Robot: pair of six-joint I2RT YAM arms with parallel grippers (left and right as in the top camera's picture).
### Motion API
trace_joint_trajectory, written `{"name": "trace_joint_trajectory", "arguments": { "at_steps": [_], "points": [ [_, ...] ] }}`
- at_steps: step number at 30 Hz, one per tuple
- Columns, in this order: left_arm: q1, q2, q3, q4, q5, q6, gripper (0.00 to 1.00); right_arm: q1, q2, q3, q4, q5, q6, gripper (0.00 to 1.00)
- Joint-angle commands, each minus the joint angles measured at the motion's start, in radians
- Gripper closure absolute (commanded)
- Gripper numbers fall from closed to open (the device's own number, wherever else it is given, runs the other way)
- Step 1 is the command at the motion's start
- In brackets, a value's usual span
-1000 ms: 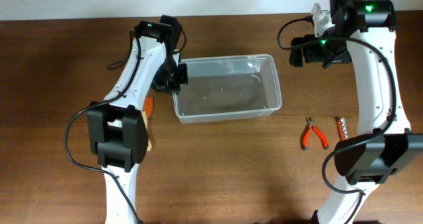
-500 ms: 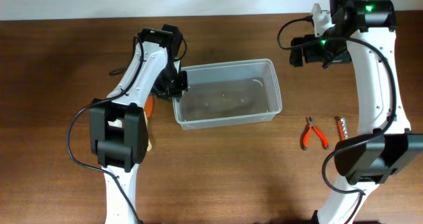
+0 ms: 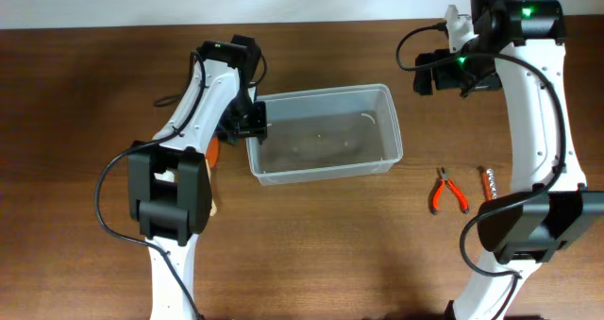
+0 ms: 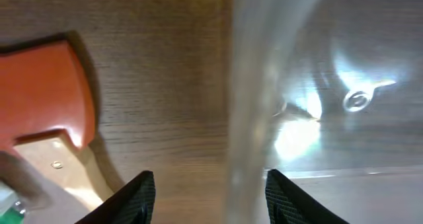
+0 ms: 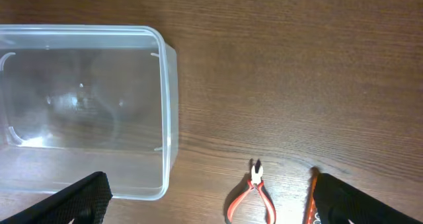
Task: Pack container
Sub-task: 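Release the box rim and lift the left gripper away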
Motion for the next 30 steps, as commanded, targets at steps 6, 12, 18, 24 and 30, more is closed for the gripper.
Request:
{"name": "trace_joint_trajectory", "arguments": {
  "at_steps": [6,12,18,24,30],
  "points": [
    [0.05,-0.087,0.222,-0.042,-0.06,0.008,0.44,0.003,-0.009,-0.005,0.044,0.018,-0.01,0.01],
    [0.053,-0.198,0.37,-0.082,-0.06,0.049,0.42,0.003,-0.009,-0.005,0.072,0.018,-0.01,0.01],
    [0.042,-0.308,0.37,-0.202,-0.077,0.061,0.4,0.006,-0.009,-0.005,0.048,0.018,-0.011,0.01],
    [-0.04,-0.341,0.36,-0.294,-0.183,0.059,0.39,0.005,-0.009,-0.005,0.05,0.019,-0.013,0.01],
    [-0.08,-0.347,0.309,-0.294,-0.247,-0.086,0.39,0.005,-0.009,-0.005,0.039,0.05,-0.037,0.01]
  ]
}}
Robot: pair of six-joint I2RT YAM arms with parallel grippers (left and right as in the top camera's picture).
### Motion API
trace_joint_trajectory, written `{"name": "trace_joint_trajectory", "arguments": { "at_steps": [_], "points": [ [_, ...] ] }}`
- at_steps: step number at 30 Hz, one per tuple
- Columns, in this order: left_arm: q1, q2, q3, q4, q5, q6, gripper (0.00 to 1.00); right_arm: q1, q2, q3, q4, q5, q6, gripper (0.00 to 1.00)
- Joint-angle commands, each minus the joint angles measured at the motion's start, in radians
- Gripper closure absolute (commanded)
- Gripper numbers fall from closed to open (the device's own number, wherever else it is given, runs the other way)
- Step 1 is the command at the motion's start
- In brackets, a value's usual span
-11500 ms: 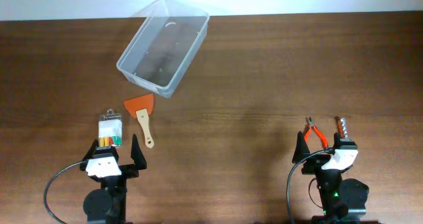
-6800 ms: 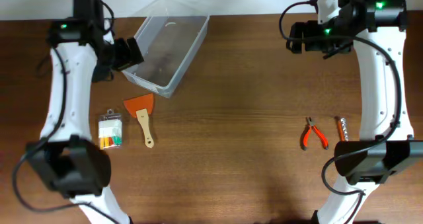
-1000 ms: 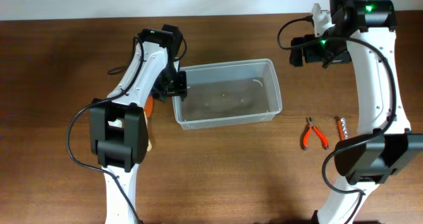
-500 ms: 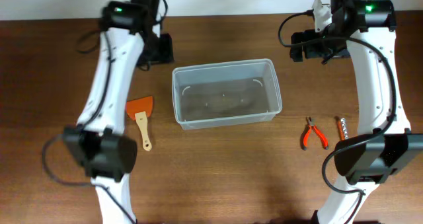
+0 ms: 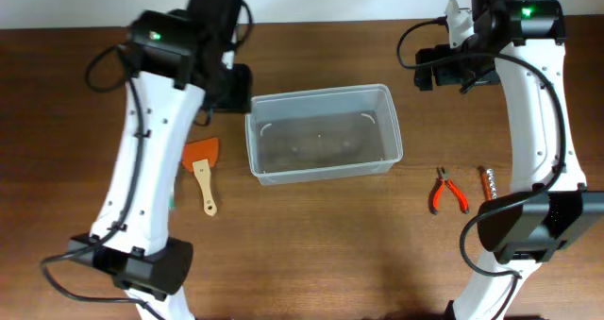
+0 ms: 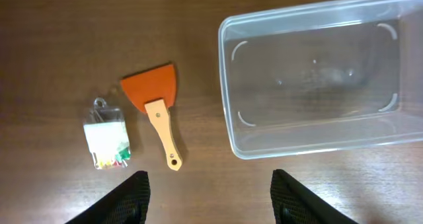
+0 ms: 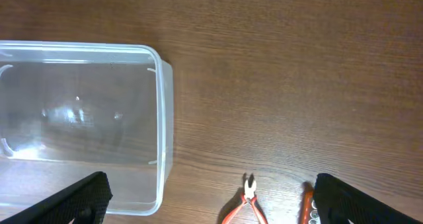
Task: Pack container
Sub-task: 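Release the box rim and lift the left gripper away, then lower the left gripper onto the orange scraper's wooden handle and grasp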
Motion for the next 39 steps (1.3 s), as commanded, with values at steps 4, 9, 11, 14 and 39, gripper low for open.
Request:
{"name": "trace_joint_trajectory", "arguments": {
  "at_steps": [4,9,11,14,39],
  "points": [
    [0.001,-0.007,-0.119,-0.002,-0.088,-0.099,0.39,0.004,-0.009,-0.005,-0.003,0.04,-0.018,0.01],
    [0.001,-0.077,-0.27,0.059,-0.111,-0.102,0.39,0.004,-0.008,-0.005,-0.001,0.048,-0.023,0.01],
    [0.001,-0.132,-0.349,0.11,-0.111,-0.101,0.39,0.004,-0.008,-0.007,0.002,0.059,-0.032,0.01],
    [0.001,-0.237,-0.507,0.211,-0.112,-0.101,0.4,0.0,-0.008,-0.017,0.011,0.058,-0.033,0.01],
    [0.316,-0.327,-1.122,0.601,0.171,-0.005,0.45,-0.001,-0.008,-0.209,0.056,0.02,-0.032,0.01]
  ]
}}
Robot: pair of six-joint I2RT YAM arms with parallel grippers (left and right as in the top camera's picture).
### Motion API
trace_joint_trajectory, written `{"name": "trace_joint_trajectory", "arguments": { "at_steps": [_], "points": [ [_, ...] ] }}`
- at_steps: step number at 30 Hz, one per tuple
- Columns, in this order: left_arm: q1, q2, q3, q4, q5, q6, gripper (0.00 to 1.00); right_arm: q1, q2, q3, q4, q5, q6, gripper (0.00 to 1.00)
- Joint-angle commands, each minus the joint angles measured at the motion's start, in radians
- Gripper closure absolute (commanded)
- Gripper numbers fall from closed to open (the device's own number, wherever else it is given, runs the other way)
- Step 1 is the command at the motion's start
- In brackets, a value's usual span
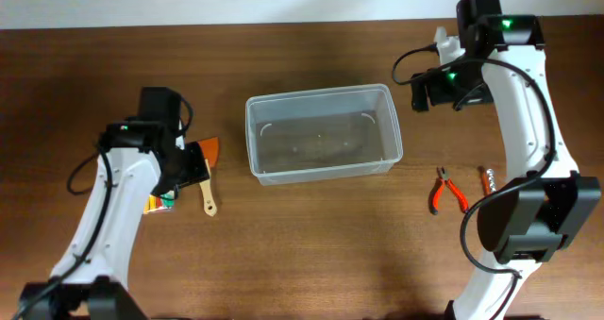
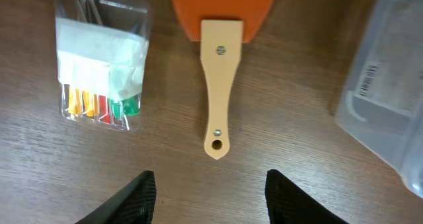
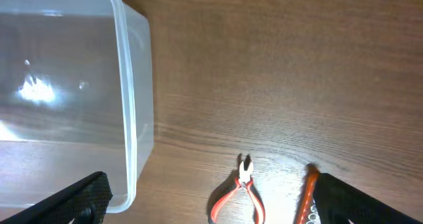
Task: Pack container
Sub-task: 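Lower the left gripper onto the orange scraper's wooden handle and grasp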
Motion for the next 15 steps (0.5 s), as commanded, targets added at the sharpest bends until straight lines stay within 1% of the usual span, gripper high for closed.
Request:
{"name": "trace_joint_trajectory", "arguments": {
  "at_steps": [1,8,15],
  "points": [
    [0.013,0.076,-0.002,-0.001,0.062,0.032,0.44,-0.001,-0.008,-0.018,0.008,-0.016,-0.007,0.01],
    [0.003,0.207,-0.002,0.022,0.087,0.046,0.44,-0.001,-0.008,-0.018,0.011,-0.009,-0.007,0.02],
    [0.005,0.263,-0.002,0.056,0.087,0.077,0.43,-0.001,-0.008,-0.018,0.01,-0.009,-0.007,0.01]
  ]
}}
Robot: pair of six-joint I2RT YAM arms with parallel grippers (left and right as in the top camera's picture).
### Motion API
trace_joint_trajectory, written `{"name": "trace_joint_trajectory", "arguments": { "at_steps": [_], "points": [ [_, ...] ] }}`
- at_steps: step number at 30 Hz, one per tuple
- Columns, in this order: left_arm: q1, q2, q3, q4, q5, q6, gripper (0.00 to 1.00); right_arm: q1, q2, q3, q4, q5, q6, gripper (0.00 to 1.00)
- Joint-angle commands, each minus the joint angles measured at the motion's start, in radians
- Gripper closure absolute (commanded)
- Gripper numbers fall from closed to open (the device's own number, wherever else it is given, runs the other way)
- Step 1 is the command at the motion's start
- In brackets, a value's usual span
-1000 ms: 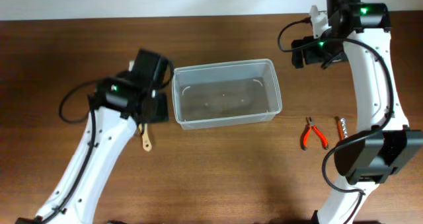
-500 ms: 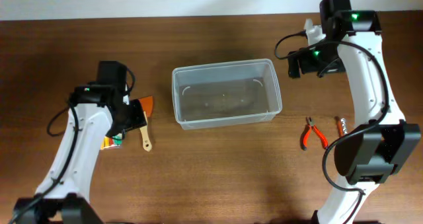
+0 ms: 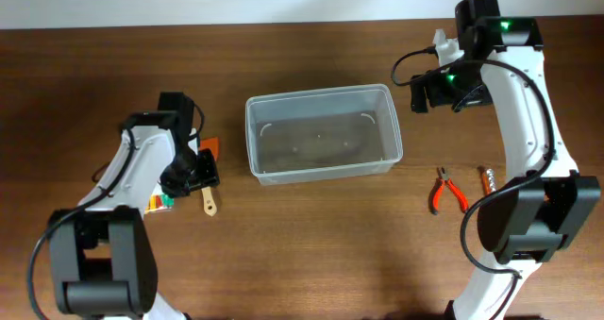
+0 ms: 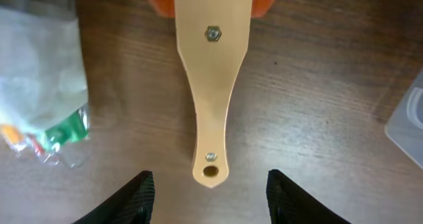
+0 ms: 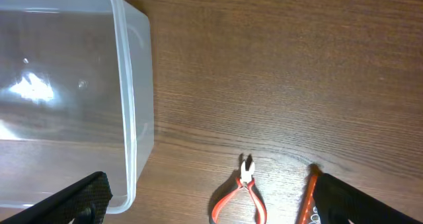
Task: Pack container
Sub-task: 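Lower the left gripper onto the orange scraper's wooden handle and grasp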
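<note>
A clear plastic container (image 3: 324,134) stands mid-table, its right end (image 5: 73,98) in the right wrist view. Left of it lies a scraper (image 3: 209,197) with an orange blade and a wooden handle (image 4: 211,85). My left gripper (image 4: 210,199) hovers low over that handle, open, one finger on each side of the handle's end; overhead it is the left gripper (image 3: 198,174). A clear packet of coloured bits (image 4: 39,85) lies beside the scraper. My right gripper (image 5: 208,204) is open and high up, with red pliers (image 5: 243,194) below it.
An orange-handled tool (image 3: 488,181) lies just right of the pliers (image 3: 448,191). The packet (image 3: 159,204) is partly under my left arm. Bare wooden tabletop (image 3: 311,254) runs along the front.
My left gripper has dropped closer to the scraper. Its handle now fills the view between the open fingers. The right arm and the container have barely moved.
My left gripper first stood open astride the container's left wall. Then it was high above the table, seeing scraper, packet and container. Later it was over the scraper and packet, and now low over the handle. My right gripper stayed open, shifting slightly toward the pliers.
</note>
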Motion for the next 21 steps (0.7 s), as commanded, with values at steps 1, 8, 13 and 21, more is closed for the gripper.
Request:
{"name": "trace_joint_trajectory", "arguments": {
  "at_steps": [1,8,13,21],
  "points": [
    [-0.002,0.026,-0.002,0.019,0.018,0.039,0.43,-0.001,-0.008,-0.005,0.003,-0.005,-0.007,0.02],
    [-0.002,0.034,-0.006,0.082,0.016,0.039,0.44,-0.001,-0.008,-0.005,0.002,-0.005,-0.007,0.01],
    [-0.002,0.058,-0.009,0.103,0.014,0.039,0.44,-0.001,-0.008,-0.005,0.003,-0.005,-0.007,0.01],
    [-0.002,0.122,-0.04,0.131,0.014,0.033,0.44,-0.001,-0.008,-0.005,0.002,-0.005,-0.008,0.01]
  ]
}}
